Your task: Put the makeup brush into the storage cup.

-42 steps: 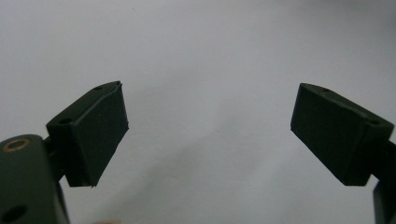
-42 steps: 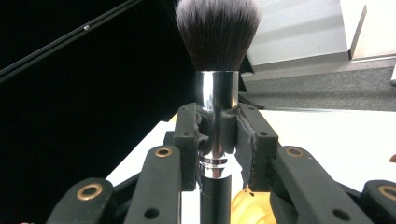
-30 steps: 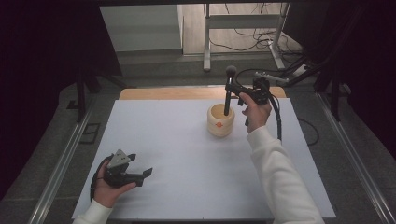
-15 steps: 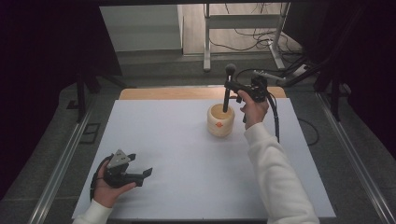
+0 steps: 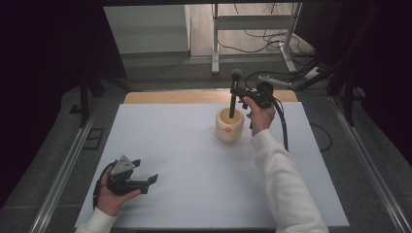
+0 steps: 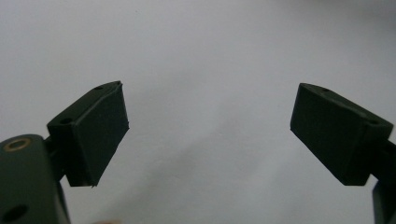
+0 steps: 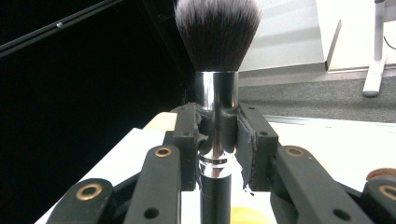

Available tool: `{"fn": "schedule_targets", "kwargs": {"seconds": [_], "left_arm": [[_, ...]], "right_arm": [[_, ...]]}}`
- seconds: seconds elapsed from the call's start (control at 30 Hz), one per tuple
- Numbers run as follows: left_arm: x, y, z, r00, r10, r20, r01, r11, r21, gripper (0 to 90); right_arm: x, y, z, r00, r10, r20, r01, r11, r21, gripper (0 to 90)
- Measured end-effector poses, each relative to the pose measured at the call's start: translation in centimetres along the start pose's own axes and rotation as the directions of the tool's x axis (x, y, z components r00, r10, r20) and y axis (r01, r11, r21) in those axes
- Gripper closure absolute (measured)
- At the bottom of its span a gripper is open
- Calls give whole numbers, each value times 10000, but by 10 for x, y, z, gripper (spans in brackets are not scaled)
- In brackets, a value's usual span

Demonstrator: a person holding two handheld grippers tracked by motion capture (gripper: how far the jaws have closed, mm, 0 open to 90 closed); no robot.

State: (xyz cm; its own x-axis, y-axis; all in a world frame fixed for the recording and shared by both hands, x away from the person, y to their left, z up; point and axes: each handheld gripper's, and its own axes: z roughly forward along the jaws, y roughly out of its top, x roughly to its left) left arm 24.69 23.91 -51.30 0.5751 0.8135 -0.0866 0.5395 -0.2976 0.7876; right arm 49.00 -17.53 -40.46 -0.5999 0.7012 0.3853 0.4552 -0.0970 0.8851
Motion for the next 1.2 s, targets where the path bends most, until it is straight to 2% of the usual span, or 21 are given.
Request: {"fn": "schedule_targets", "kwargs": {"seconds": [0.7, 1.2], "left_arm": [[1, 0, -1, 10000, -50, -18, 50, 10000, -34, 118], [0, 0, -1, 10000, -22, -19, 22, 10000, -7, 118]], "right_arm": [[2, -11, 3, 9981, -614, 63, 614, 9981, -54, 710], [-4, -32, 3, 9967, -769, 267, 764, 9969, 191, 708]]}}
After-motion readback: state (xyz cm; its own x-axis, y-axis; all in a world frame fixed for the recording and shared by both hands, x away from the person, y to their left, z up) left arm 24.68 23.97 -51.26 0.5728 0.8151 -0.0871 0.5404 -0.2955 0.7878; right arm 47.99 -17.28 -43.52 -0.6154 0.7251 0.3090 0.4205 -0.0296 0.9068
